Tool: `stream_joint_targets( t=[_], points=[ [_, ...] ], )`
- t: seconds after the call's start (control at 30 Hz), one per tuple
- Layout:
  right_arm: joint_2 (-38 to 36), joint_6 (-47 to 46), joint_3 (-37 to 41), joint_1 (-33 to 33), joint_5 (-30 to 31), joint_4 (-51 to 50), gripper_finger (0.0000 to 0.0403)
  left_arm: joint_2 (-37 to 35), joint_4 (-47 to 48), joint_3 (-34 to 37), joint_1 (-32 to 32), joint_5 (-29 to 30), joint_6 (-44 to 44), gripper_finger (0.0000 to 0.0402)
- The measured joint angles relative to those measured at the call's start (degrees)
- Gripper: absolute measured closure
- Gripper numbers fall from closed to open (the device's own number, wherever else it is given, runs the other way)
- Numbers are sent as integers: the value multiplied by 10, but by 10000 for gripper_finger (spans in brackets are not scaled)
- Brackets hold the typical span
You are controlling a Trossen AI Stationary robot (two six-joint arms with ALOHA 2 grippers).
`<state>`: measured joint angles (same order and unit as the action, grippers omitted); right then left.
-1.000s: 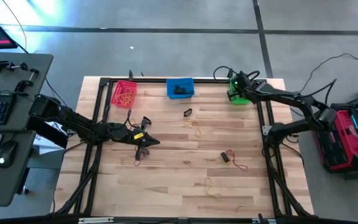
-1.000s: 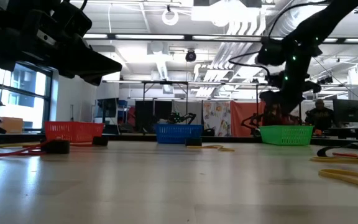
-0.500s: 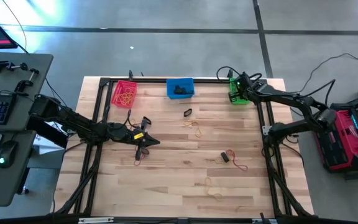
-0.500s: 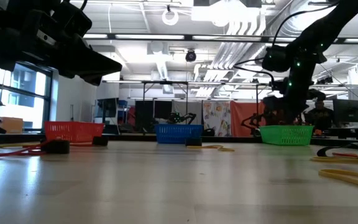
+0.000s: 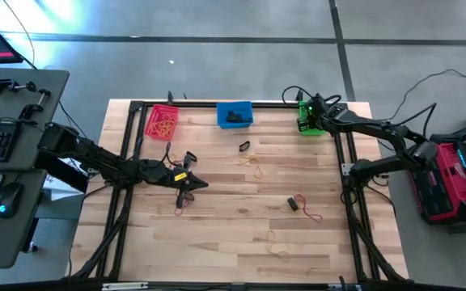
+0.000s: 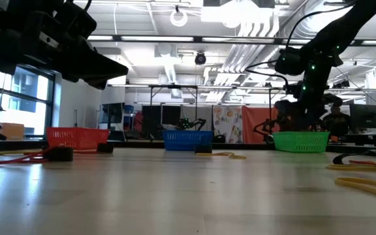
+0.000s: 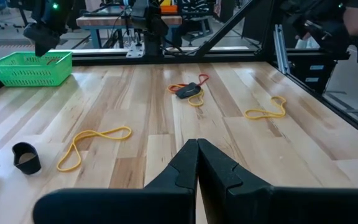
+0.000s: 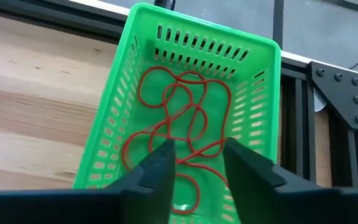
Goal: Sort rubber bands into baskets
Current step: Put the red rubber band into the green bin, then put the yellow rubber band into the red bin
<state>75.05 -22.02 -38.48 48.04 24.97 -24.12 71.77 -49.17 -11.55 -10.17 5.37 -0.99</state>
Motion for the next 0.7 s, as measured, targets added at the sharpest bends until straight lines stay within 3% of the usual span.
stream_joint_targets(
  t=[0.1, 0.2, 0.3, 0.47, 0.7],
  points=[
    [0, 12, -4, 0, -12, -3, 249, 0, 0, 0, 0, 0, 0, 401],
    [0, 31, -28, -1, -45, -24, 244, 0, -5, 0, 0, 22, 1, 401],
    [-9, 49, -62, -19, -67, -53, 282, -5, -12, 0, 0, 55, 4, 401],
    [-29, 87, -85, -77, -70, -22, 389, -25, -7, 0, 0, 53, 17, 402],
    [-32, 90, -85, -166, -68, 61, 397, -94, 76, 0, 0, 34, 17, 401]
  ],
)
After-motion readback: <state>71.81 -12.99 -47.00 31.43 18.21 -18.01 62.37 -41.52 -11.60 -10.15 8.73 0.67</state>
